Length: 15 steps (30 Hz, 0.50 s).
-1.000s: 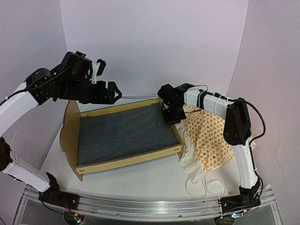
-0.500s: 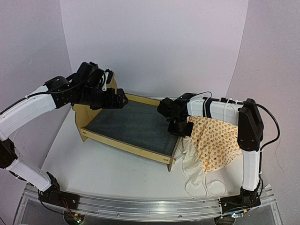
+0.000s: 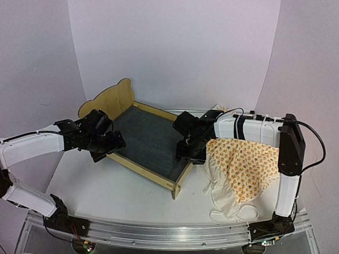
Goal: Set up the pet bed
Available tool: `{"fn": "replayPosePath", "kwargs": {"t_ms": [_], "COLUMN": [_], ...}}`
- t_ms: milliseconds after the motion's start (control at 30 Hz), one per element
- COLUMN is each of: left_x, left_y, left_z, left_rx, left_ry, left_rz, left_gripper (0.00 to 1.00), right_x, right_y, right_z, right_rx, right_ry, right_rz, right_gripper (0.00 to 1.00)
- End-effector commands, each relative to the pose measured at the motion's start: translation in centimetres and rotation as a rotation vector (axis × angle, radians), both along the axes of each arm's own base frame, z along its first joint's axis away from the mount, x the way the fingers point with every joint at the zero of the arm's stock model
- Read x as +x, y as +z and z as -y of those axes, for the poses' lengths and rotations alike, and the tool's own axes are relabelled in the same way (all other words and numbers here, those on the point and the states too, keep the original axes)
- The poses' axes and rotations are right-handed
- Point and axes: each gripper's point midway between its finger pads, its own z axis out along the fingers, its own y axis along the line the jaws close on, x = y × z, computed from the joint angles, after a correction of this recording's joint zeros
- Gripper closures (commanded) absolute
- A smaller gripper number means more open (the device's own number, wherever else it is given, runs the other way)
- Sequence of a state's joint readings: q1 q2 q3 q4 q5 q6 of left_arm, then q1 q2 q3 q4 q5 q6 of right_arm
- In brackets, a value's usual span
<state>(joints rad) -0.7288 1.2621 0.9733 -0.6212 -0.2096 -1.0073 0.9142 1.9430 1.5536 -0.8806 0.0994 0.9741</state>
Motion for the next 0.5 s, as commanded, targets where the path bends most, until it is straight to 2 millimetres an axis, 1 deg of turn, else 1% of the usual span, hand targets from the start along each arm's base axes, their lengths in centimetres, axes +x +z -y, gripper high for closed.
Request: {"fn": "replayPosePath", "kwargs": {"t_ms": [0, 33, 67, 100, 133, 167, 200, 233, 300, 333, 367, 400, 467], "left_x": [1.8, 2.0, 2.1, 2.3, 2.4, 2.5, 2.6, 2.7, 2.7, 2.7, 2.8, 2.8, 3.0], "left_y": [0.8, 0.5, 0.4, 0.5, 0.8, 1.3, 1.9, 2.6, 4.2, 5.1, 5.9, 6.6, 7.9], "left_z": [0.7, 0.7, 0.7, 0.5, 0.4, 0.3, 0.1, 0.0, -0.3, -0.3, -0.3, -0.3, -0.3], "left_rx": [-0.121, -0.112, -0.105, -0.099, -0.09, -0.083, -0.074, -0.067, -0.058, -0.059, -0.056, -0.054, -0.046], "left_ry": [0.103, 0.1, 0.1, 0.103, 0.099, 0.092, 0.081, 0.068, 0.048, 0.036, 0.02, 0.004, -0.019], "left_rz": [0.043, 0.037, 0.038, 0.044, 0.059, 0.076, 0.1, 0.123, 0.173, 0.202, 0.229, 0.254, 0.295], "left_gripper": [0.03, 0.04, 0.04, 0.05, 0.05, 0.05, 0.05, 0.05, 0.04, 0.04, 0.03, 0.03, 0.03], "right_x": [-4.0, -4.9, -5.7, -6.4, -7.3, -8.0, -8.2, -7.9, -6.6, -5.3, -4.3, -3.4, -1.9], "right_y": [5.9, 6.3, 6.9, 7.3, 7.7, 8.1, 8.3, 8.4, 8.8, 9.2, 9.9, 10.2, 10.0], "right_z": [-9.2, -9.4, -9.3, -8.9, -8.3, -7.2, -5.5, -3.2, 2.3, 5.5, 8.4, 11.1, 16.5], "right_rx": [0.401, 0.428, 0.45, 0.455, 0.456, 0.439, 0.376, 0.271, 0.005, -0.147, -0.269, -0.372, -0.574], "right_ry": [0.548, 0.61, 0.656, 0.687, 0.72, 0.749, 0.771, 0.778, 0.772, 0.74, 0.704, 0.674, 0.608], "right_rz": [-0.053, -0.062, -0.076, -0.093, -0.108, -0.107, -0.081, -0.028, 0.081, 0.133, 0.17, 0.181, 0.162], "right_gripper": [0.24, 0.18, 0.17, 0.17, 0.17, 0.16, 0.16, 0.12, 0.03, 0.02, 0.02, 0.02, 0.02]}}
